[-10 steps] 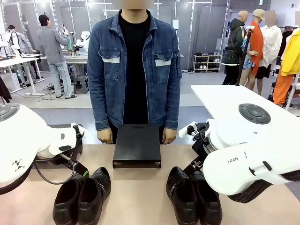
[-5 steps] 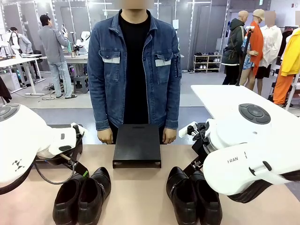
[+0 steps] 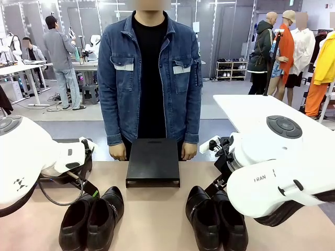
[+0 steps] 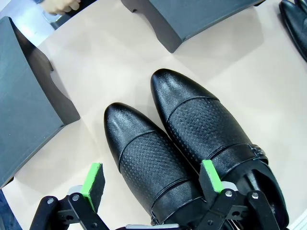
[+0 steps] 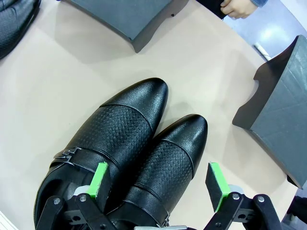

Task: Place the shoes on the stand as instructed by the person.
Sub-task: Pick up one pair of Shoes and place it on the Shoes Stand indicated by the person.

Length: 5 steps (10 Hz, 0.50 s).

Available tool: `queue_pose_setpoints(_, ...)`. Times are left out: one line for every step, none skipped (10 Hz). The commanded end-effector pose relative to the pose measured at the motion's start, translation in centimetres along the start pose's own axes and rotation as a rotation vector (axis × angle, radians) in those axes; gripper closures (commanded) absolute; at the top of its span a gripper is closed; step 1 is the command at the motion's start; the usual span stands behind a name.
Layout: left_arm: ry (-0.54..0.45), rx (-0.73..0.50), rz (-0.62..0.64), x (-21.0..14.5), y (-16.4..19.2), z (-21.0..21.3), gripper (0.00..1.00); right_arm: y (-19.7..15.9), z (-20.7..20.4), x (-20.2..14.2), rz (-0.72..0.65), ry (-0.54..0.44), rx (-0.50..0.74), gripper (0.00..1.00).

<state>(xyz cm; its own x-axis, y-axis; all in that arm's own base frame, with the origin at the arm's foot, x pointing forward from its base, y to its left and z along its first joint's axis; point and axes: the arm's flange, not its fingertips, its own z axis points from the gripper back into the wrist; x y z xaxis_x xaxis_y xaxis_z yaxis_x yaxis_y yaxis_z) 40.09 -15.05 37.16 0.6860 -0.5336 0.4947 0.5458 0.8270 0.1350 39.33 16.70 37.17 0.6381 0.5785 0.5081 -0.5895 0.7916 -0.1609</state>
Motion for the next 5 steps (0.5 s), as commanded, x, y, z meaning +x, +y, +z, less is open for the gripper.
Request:
queue_pose_setpoints(0.0,0.0,0.001,-0.01,0.05,0.0,0.0,-0.01,0.0,0.0,-0.002,0.0,0.0,0.0)
queue_pose_setpoints(0.0,0.0,0.001,-0.01,0.05,0.0,0.0,-0.01,0.0,0.0,-0.002,0.0,0.0,0.0)
queue_pose_setpoints(0.0,0.0,0.001,-0.01,0.05,0.0,0.0,-0.01,0.0,0.0,-0.002,0.0,0.0,0.0)
queue_pose_setpoints(0.0,0.0,0.001,-0.01,0.05,0.0,0.0,-0.01,0.0,0.0,-0.002,0.0,0.0,0.0)
queue_pose_setpoints(0.0,0.0,0.001,-0.01,0.05,0.0,0.0,-0.01,0.0,0.0,-0.002,0.0,0.0,0.0)
